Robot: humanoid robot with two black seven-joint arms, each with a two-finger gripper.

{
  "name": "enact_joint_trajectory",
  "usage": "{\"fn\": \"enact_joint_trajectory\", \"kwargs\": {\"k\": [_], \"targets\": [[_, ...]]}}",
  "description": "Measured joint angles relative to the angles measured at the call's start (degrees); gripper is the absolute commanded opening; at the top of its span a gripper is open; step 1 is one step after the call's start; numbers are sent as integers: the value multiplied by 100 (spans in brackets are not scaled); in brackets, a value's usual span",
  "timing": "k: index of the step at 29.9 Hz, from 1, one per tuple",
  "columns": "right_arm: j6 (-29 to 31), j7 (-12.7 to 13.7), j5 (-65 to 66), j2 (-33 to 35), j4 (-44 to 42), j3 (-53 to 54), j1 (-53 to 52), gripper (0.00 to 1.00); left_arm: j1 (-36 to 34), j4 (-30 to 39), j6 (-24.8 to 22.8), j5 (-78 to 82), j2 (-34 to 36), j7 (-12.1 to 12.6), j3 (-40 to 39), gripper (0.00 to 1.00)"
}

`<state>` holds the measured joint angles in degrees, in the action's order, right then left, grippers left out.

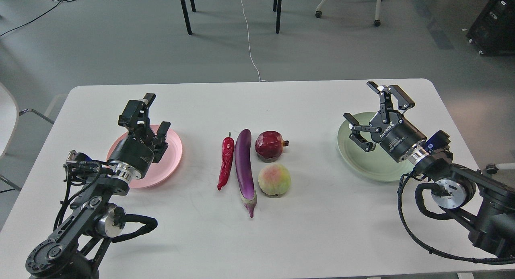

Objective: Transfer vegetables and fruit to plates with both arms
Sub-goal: 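Raise the right gripper and reach toward the red pomegranate, then close the right gripper around the red pomegranate and lift it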

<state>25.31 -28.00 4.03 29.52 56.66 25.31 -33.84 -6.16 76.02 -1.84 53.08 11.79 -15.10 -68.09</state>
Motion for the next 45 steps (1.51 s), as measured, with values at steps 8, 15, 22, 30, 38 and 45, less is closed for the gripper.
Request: {"fn": "enact_joint_trajectory", "kwargs": {"k": [8, 15, 22, 30, 38, 45], "targets": [[76, 0, 384, 318, 186, -189, -544, 98, -5, 6, -2, -58, 46, -150, -5, 100], [268, -1, 1443, 563, 238, -1314, -2202, 98, -65, 5, -17, -79, 152, -207, -9, 100], [268, -2, 4735, -600, 45, -3813, -5171, 98, -87, 49, -29, -116, 209, -356, -5, 100], [-526, 0, 6585, -2331, -809, -5184, -5796, 98, -45, 93, -10, -145, 205, -463, -2, 100], [-1459, 0, 6916, -2943, -1737, -6448, -5609, 98, -25, 91, -17, -146, 215, -468, -3, 100], [-1565, 0, 6913, -2955, -1908, -6607, -5302, 98, -17, 91, -17, -150, 222, -473, -2, 100]]}}
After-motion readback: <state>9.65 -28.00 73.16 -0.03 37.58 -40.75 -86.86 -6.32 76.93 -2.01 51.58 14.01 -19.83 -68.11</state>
